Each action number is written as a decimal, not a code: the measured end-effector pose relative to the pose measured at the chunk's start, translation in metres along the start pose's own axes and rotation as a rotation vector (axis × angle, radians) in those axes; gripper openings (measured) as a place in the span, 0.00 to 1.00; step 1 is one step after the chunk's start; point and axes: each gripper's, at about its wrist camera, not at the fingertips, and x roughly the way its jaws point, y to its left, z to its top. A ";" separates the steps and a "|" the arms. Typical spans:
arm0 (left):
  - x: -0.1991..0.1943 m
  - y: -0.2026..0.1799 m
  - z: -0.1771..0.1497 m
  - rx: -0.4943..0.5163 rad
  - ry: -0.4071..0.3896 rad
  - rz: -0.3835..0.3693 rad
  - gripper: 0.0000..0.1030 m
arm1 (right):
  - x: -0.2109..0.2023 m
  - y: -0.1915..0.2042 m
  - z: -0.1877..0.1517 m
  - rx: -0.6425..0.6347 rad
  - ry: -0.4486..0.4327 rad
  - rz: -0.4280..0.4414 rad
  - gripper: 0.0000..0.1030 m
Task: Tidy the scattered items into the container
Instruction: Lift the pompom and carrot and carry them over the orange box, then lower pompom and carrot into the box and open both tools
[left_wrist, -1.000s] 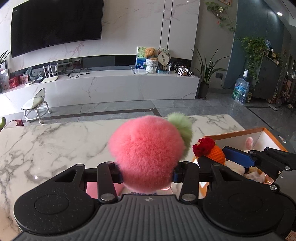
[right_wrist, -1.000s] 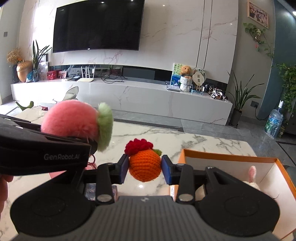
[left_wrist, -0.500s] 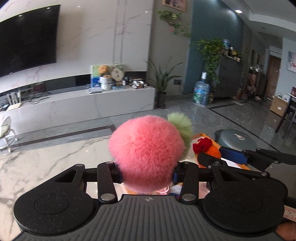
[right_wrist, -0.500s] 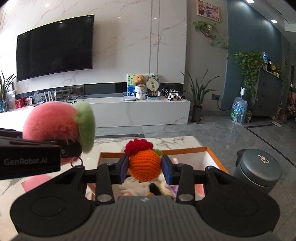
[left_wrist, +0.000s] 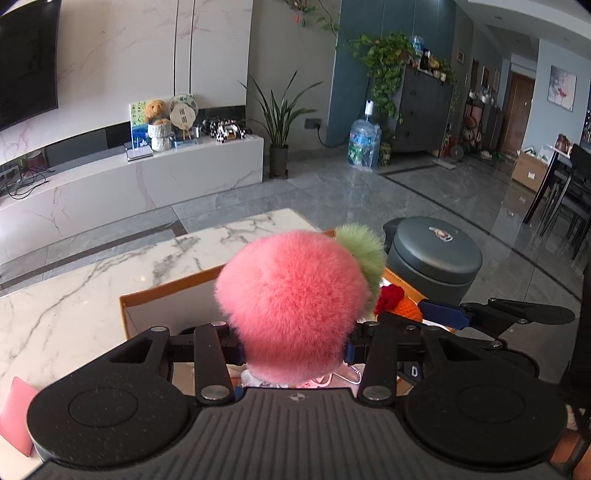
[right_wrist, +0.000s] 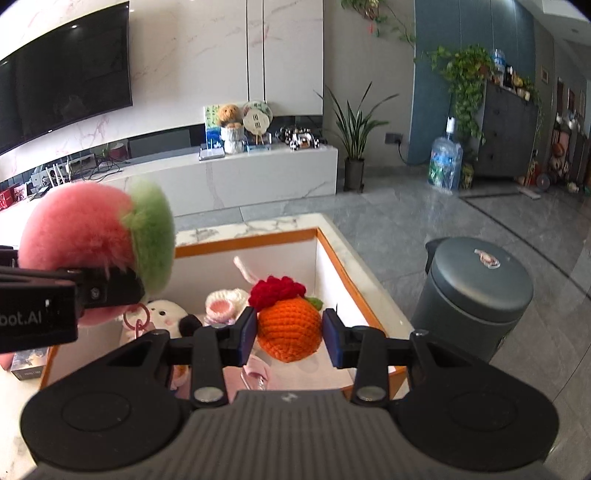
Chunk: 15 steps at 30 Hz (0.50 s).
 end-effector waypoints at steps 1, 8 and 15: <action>0.004 -0.002 -0.002 0.001 0.010 0.001 0.49 | 0.006 -0.001 -0.002 0.001 0.012 -0.003 0.40; 0.037 -0.013 -0.002 0.021 0.069 0.009 0.49 | 0.027 -0.010 -0.014 -0.021 0.052 -0.010 0.40; 0.062 -0.009 -0.004 -0.011 0.129 -0.023 0.49 | 0.041 -0.011 -0.020 -0.089 0.099 0.027 0.41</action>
